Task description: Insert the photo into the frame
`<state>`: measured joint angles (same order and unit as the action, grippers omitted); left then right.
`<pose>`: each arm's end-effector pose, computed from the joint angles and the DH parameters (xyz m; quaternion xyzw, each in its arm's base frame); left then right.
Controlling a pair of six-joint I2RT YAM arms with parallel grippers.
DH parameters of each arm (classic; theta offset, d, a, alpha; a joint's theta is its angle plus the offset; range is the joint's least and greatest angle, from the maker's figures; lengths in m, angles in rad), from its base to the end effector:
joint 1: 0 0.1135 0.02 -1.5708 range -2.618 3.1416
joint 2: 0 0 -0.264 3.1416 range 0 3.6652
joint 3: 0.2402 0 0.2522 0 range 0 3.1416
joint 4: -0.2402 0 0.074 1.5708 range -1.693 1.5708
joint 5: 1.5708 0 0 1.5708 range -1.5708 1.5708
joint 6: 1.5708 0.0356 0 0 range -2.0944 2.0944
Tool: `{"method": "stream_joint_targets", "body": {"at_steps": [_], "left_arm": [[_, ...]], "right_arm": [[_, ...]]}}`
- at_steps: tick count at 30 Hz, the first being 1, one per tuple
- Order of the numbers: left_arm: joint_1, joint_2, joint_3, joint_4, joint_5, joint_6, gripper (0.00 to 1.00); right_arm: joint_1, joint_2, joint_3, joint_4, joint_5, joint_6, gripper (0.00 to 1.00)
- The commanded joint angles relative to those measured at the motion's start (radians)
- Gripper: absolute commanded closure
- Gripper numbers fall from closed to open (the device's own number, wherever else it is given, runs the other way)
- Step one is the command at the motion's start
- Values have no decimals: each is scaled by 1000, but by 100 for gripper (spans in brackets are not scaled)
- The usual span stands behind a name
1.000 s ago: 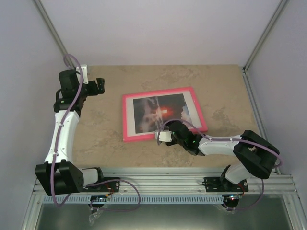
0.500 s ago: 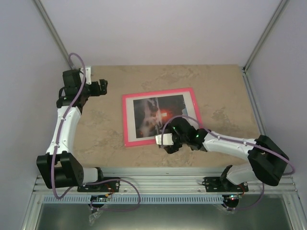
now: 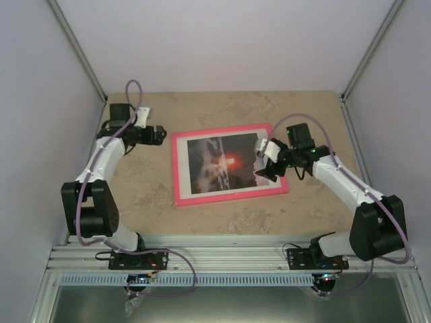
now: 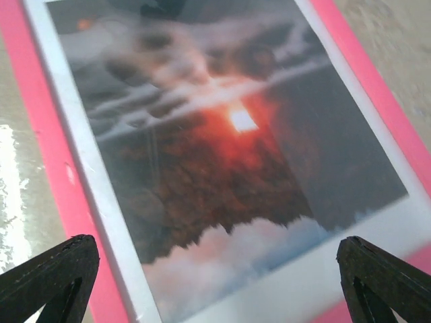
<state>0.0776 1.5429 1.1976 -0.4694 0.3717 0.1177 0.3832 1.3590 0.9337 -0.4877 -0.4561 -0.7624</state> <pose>0.3370 0.0132 0.2730 0.0865 0.9118 -0.1356 0.3778 0.2512 0.1182 0.2413 -0.5610 0.7352 0.1508 0.3493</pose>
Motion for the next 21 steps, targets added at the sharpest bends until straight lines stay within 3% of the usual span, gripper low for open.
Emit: {"method": "stream_joint_targets", "body": {"at_steps": [1, 5, 10, 18, 21], "left_arm": [[-96, -14, -73, -26, 19, 117, 1], [-203, -36, -140, -71, -9, 213, 1], [-231, -60, -193, -91, 23, 261, 1], [-236, -18, -173, -69, 10, 266, 0], [-236, 26, -127, -50, -9, 252, 1]], "right_arm": [[-137, 87, 74, -103, -116, 16, 2], [-238, 252, 183, -107, -172, 56, 3], [-304, 405, 313, -142, -256, 120, 6], [-309, 354, 258, -183, -301, 74, 6], [-283, 323, 234, -297, -340, -17, 6]]}}
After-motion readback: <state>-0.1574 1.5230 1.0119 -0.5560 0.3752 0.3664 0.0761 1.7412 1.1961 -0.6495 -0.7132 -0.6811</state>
